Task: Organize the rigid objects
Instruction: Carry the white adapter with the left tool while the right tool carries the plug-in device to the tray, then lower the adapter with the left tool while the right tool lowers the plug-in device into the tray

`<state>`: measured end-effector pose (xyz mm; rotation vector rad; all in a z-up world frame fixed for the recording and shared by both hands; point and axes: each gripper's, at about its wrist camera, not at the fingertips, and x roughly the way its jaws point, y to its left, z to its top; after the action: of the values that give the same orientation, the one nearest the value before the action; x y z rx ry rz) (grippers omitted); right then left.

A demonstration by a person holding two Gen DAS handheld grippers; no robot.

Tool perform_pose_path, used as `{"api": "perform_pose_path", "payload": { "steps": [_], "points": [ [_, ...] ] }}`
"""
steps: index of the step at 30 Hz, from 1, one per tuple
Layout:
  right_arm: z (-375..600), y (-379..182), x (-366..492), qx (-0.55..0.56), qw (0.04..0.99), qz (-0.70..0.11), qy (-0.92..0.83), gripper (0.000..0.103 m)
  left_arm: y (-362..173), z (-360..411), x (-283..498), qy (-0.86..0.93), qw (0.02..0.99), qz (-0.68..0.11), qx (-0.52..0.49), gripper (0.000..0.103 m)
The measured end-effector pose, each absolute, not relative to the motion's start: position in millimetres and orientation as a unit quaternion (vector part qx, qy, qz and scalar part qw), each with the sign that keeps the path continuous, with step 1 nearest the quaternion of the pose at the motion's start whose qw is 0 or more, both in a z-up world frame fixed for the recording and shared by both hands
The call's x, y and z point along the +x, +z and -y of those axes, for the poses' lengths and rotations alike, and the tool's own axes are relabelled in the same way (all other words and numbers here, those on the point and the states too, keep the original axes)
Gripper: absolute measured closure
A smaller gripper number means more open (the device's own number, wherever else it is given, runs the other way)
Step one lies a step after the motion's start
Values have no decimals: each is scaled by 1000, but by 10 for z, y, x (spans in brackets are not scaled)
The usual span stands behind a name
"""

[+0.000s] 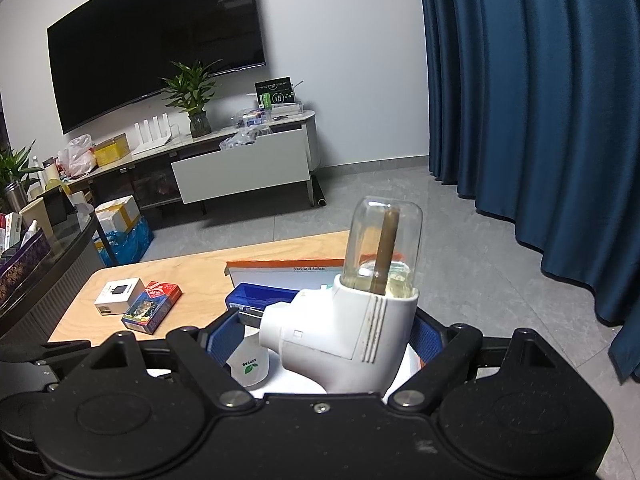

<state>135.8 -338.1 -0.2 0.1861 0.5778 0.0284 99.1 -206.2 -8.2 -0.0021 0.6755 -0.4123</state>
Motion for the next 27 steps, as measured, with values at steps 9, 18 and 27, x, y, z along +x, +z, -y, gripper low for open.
{"api": "perform_pose_path", "payload": {
  "steps": [9,18,27],
  "points": [
    [3378,-13,1383,90,953,-289,17,2,-84,2066,990,-200,922,-332,-3,51],
    [3384,-28,1393,89,952,-291,18,2,-86,2065,983,-200,921,-333,-5,51],
    [3393,-54,1423,88,951,-296,23,2,-95,2063,985,-201,921,-333,-6,51]
  ]
}}
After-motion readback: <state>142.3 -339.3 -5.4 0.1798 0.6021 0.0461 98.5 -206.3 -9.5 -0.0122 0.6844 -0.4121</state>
